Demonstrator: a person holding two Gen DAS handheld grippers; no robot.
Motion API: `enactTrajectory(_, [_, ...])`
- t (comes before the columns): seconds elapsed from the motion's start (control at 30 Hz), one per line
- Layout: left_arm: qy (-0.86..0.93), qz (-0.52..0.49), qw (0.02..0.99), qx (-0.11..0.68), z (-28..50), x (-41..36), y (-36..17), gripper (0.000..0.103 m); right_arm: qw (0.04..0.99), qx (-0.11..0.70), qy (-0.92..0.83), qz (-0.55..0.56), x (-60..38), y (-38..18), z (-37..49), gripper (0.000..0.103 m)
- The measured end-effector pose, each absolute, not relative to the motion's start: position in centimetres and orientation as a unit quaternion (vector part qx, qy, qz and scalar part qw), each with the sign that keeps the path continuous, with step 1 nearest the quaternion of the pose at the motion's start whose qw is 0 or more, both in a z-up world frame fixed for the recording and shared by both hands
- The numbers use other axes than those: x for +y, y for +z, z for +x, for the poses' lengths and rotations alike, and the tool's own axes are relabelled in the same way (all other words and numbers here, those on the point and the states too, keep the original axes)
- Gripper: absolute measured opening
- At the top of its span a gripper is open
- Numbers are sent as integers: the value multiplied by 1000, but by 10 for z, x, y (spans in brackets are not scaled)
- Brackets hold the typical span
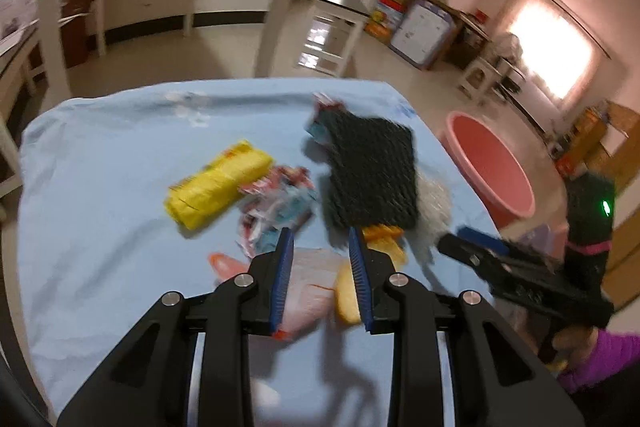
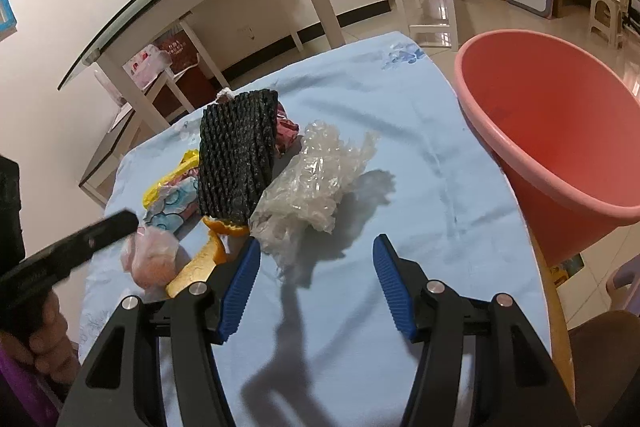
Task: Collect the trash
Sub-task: 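Grasp the foil snack wrapper with the left tool while the right tool grasps the bubble wrap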
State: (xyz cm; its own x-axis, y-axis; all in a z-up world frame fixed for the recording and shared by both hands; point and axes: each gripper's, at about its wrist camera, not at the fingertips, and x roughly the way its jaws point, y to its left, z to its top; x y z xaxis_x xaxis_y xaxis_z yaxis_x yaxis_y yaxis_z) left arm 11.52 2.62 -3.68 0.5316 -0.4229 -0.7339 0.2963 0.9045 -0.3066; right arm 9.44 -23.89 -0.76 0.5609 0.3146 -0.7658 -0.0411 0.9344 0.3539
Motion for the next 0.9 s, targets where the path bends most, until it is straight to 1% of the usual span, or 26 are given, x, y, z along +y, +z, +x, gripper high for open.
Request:
enactTrajectory(0.23, [-168,-21,884,435,128,17,-41,29,876,451,103,141,-238,-6,98,58])
enactTrajectory(0.4, [-141,35,884,445,134,1,-56,29,875,450,104,143,-238,-6,105,58])
enactTrajectory(0.53, [-132,34,881,453,140,0,-63,29,875,449,102,146,-243,-6,107,58])
enactTrajectory(0.57, [-132,31,880,455,140,1,-63,27,876,448,101,146,-244,-6,107,58])
enactTrajectory(0.6, [-132,28,880,455,141,2,-61,10,878,445,102,147,-246,-4,106,58])
enactTrajectory(0.63, [-135,24,880,455,143,2,-60,5,879,442,102,146,-247,-3,105,60])
enactTrajectory(0.7, [-133,6,880,457,144,6,-59,2,881,437,104,146,-247,0,105,60])
enactTrajectory(0.9, [-114,-46,893,433,132,27,-38,2,871,440,124,181,-248,0,112,60])
